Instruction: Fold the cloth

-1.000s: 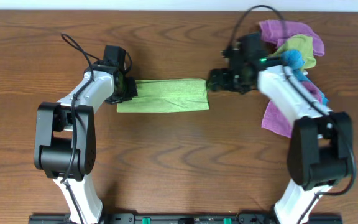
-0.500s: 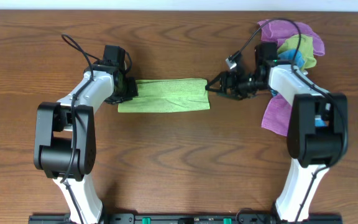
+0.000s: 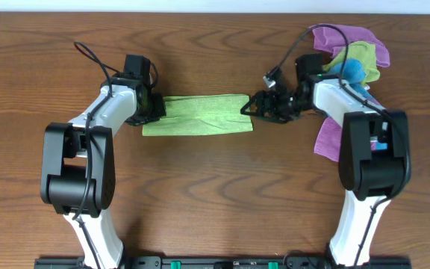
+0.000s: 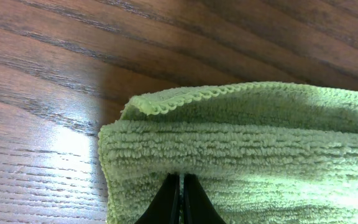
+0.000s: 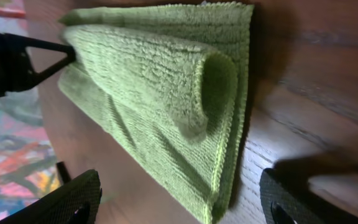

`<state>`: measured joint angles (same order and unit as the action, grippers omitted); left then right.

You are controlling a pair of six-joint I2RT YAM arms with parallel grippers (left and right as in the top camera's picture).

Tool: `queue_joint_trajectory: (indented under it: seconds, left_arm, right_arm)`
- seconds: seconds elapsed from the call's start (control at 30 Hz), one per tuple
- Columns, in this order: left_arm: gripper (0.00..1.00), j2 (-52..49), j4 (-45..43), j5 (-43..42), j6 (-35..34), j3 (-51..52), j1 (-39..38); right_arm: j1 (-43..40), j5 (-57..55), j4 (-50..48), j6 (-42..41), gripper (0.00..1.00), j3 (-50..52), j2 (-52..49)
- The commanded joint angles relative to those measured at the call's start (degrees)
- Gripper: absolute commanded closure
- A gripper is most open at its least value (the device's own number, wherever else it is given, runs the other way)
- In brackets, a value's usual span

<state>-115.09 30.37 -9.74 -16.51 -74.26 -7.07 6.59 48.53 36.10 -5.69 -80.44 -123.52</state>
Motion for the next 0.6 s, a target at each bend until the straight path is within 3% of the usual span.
queue_joint_trajectory:
  seconds: [0.0,0.3,0.57]
  left_arm:
    - [0.94,-1.5,1.0,-0.9,-0.4,0.6,-0.1]
    - [0.94,-1.5,0.9,-0.9,-0.4,0.6,-0.1]
    - [0.94,-1.5,0.9,-2.2,-0.5,0.6,-0.1]
  right_arm:
    - [0.3,-2.5,-1.1,-2.1,0.18,-0.2,-2.0]
    - [3.7,-2.5,-6.3,-5.4,0.19,-0.2,-3.3]
    - [4.5,-2.1,-6.6,-6.1,0.27,-0.2,-3.3]
